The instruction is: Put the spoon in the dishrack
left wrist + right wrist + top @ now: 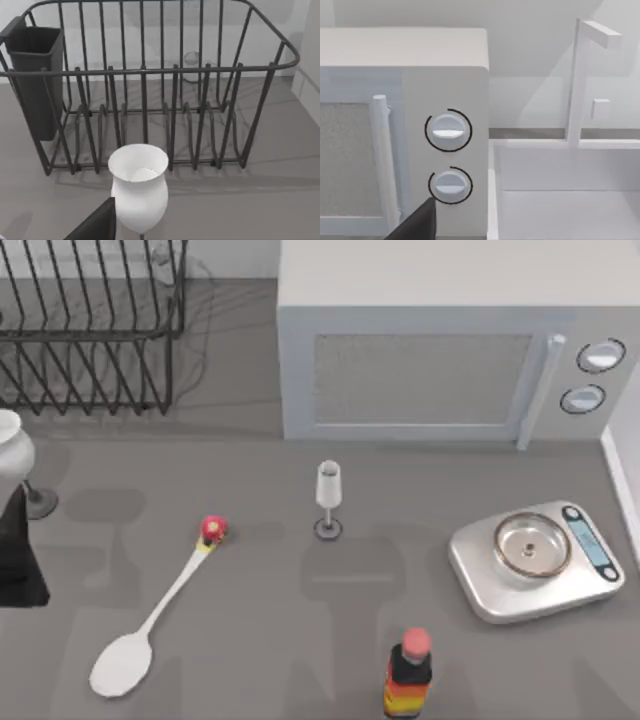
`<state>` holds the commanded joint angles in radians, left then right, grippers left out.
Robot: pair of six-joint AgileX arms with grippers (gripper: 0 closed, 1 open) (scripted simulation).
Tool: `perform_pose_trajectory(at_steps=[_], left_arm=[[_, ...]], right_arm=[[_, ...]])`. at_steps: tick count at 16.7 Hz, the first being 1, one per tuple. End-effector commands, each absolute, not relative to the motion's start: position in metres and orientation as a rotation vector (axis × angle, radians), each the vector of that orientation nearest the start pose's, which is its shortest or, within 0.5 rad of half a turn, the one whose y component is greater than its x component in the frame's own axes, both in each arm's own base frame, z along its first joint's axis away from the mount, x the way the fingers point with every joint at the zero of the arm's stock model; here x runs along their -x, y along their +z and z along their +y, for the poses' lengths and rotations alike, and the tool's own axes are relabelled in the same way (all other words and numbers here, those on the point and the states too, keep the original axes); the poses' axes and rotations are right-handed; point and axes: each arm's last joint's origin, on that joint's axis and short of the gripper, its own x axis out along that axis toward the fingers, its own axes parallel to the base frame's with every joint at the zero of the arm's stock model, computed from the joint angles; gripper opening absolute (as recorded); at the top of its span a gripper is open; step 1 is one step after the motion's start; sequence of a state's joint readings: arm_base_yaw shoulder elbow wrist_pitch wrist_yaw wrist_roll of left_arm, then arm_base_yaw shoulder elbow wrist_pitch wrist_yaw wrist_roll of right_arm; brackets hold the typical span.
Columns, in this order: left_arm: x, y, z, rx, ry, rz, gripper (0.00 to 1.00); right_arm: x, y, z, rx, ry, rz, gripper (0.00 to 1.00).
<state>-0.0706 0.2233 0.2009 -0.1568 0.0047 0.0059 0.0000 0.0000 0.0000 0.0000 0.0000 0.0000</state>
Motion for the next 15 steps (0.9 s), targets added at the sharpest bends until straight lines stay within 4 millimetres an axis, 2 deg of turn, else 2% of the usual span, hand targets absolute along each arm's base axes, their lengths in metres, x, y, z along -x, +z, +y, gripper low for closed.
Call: perform_pose_trajectory(at_steps=[3, 6, 10, 15], left_arm=[[-0.131, 0.219, -0.018, -0.037, -0.135, 0.401, 1.0], [-0.166, 0.232, -0.034, -0.087, -0.199, 0.693, 1.0], [-0.221, 0.227, -0.065, -0.184, -0.278, 1.074, 1.0], [-0.272, 0.21, -0.108, -0.302, -0.345, 1.386, 1.0]], right_arm=[[-0.106, 0.16, -0.001, 0.0, 0.0, 0.0, 1.0], [-0.106, 0.16, -0.001, 0.0, 0.0, 0.0, 1.0], [-0.106, 0.16, -0.001, 0.0, 0.0, 0.0, 1.0], [-0.106, 0.16, -0.001, 0.0, 0.0, 0.0, 1.0]])
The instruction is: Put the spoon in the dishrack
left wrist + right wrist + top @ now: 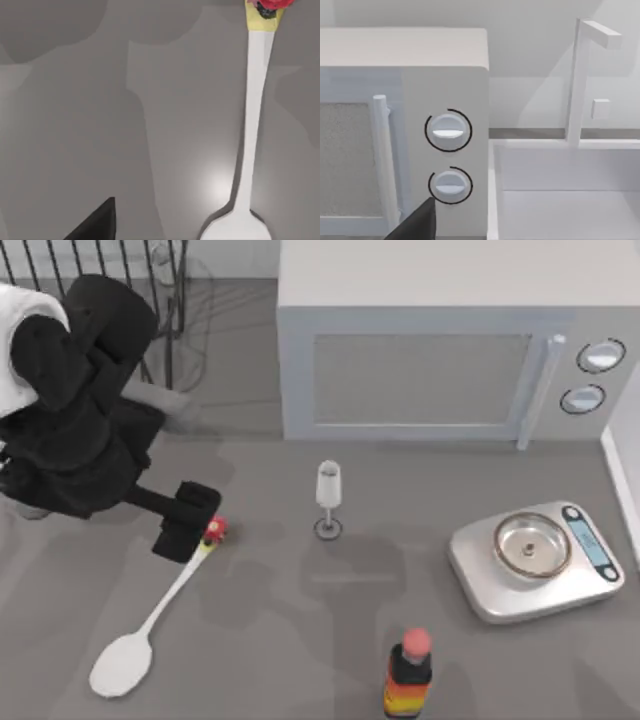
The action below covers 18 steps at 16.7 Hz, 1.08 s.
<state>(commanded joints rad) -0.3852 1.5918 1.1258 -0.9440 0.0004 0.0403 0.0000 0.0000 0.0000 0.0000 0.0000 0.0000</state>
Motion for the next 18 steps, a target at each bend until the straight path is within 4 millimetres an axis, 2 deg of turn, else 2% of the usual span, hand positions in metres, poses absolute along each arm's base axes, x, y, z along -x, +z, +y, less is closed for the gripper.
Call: perform_pose_trajectory(at_steps=[3, 5, 12, 14, 18], left_arm=[[-0.292, 0.197, -0.128, -0.353, -0.366, 1.495, 1.0], [-0.298, 0.193, -0.135, -0.37, -0.374, 1.528, 1.0], [-0.299, 0.187, -0.136, -0.372, -0.374, 1.535, 1.0], [-0.301, 0.171, -0.137, -0.375, -0.375, 1.538, 1.0], [-0.303, 0.122, -0.138, -0.371, -0.376, 1.522, 1.0]], right_arm=[[-0.106, 0.16, -0.001, 0.0, 0.0, 0.0, 1.0], [-0.106, 0.16, -0.001, 0.0, 0.0, 0.0, 1.0], [-0.106, 0.16, -0.001, 0.0, 0.0, 0.0, 1.0], [-0.106, 0.16, -0.001, 0.0, 0.0, 0.0, 1.0], [-0.106, 0.16, -0.001, 0.0, 0.0, 0.0, 1.0]])
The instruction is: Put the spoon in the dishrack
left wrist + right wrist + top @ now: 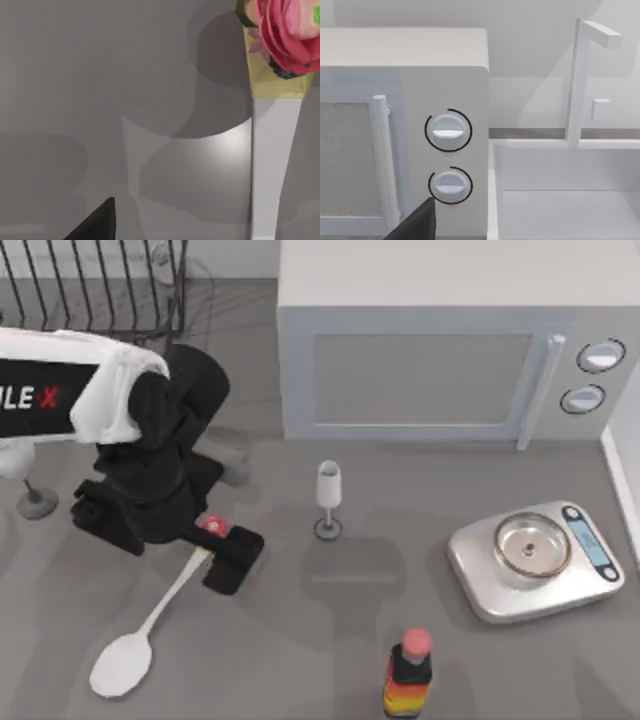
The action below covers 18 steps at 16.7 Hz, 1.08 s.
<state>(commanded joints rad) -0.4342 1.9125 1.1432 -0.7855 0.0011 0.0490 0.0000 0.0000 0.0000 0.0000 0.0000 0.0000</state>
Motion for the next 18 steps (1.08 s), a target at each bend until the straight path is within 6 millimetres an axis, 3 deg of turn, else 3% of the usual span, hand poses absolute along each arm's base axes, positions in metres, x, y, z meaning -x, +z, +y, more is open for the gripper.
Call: perform_pose_trajectory(at_steps=[3, 8, 18], left_arm=[[-0.3, 0.096, -0.137, -0.373, -0.376, 1.53, 1.0], [-0.3, 0.092, -0.137, -0.374, -0.376, 1.533, 1.0], [-0.3, 0.092, -0.137, -0.374, -0.376, 1.533, 0.25]], right_arm=[[-0.106, 0.16, -0.001, 0.0, 0.0, 0.0, 1.0], [-0.106, 0.16, -0.001, 0.0, 0.0, 0.0, 1.0], [-0.106, 0.16, -0.001, 0.0, 0.0, 0.0, 1.0]])
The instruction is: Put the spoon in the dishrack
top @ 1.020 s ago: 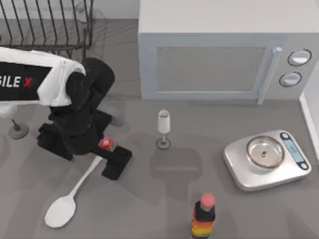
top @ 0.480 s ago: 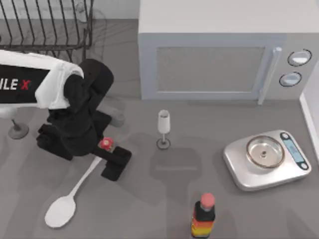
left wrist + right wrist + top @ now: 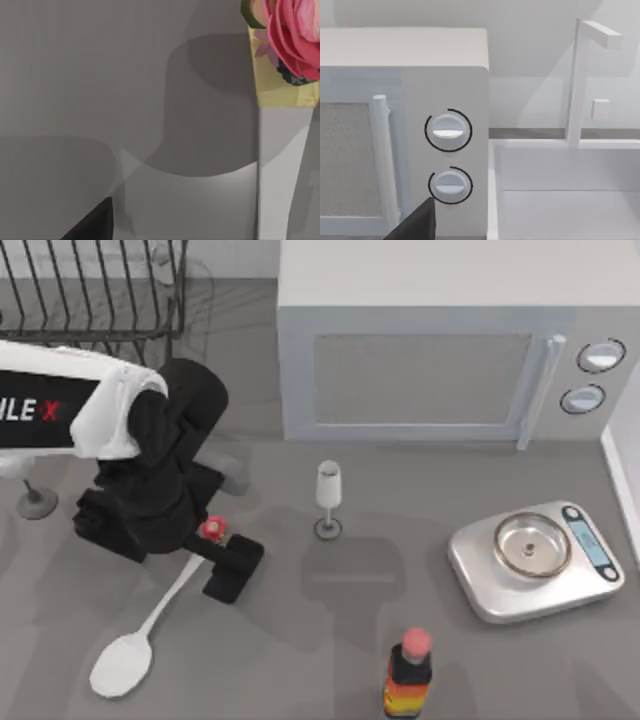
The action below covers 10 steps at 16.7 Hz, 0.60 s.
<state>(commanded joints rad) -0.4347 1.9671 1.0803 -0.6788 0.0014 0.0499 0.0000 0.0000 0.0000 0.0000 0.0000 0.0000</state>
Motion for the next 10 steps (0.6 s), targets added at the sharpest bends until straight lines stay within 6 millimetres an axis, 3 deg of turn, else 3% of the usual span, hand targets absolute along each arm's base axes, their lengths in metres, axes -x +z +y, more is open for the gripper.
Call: perform_pose_trajectory(at_steps=[3, 10], left_arm=[[-0.2995, 0.0921, -0.1371, -0.374, -0.376, 1.533, 0.02], [-0.2995, 0.0921, -0.1371, -0.374, -0.376, 1.533, 0.0]], right_arm=[[-0.1057, 0.16, -0.0012, 0.0, 0.0, 0.0, 1.0], [-0.1057, 0.16, -0.0012, 0.0, 0.0, 0.0, 1.0]])
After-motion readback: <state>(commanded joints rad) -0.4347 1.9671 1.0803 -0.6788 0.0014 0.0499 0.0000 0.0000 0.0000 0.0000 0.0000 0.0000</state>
